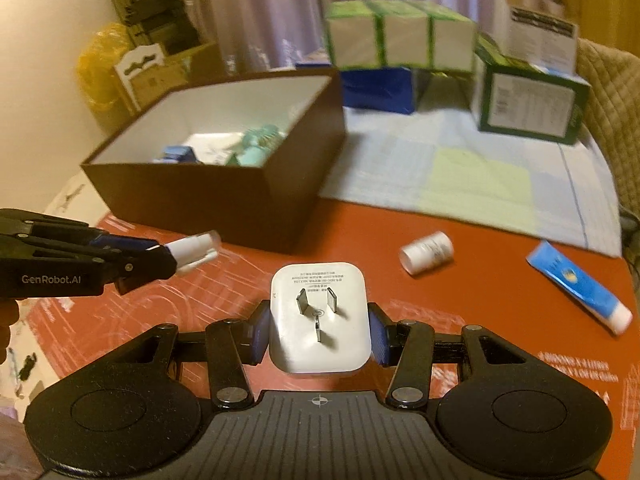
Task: Organize rigid objects
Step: 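Carry the spray bottle and white plug over the open box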
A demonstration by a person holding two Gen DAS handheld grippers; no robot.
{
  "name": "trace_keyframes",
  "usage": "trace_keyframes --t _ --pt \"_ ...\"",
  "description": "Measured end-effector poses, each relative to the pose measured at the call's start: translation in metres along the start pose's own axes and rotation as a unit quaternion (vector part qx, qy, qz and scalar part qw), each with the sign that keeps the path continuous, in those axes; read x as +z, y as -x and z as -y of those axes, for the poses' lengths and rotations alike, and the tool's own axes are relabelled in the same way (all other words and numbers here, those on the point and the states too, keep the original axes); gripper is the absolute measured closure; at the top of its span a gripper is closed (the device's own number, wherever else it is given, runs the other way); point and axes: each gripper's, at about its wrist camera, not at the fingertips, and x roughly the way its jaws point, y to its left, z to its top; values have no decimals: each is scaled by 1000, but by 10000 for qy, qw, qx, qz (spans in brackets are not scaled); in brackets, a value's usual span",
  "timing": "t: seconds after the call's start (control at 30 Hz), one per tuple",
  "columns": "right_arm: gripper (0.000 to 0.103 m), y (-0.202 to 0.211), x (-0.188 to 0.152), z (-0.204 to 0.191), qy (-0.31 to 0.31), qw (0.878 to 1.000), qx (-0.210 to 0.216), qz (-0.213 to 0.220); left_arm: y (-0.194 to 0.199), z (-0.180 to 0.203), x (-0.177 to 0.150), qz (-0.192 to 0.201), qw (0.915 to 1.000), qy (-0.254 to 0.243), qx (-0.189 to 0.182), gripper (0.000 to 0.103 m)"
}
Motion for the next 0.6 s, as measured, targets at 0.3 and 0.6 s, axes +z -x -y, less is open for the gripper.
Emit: trace_keyframes --t 0.3,0.6 --pt "57 -3 37 -31 299 9982 461 256 39 -21 25 511 9986 162 -11 84" --pt "57 -20 81 -50 499 9955 633 506 48 -49 56 857 9959 212 218 84"
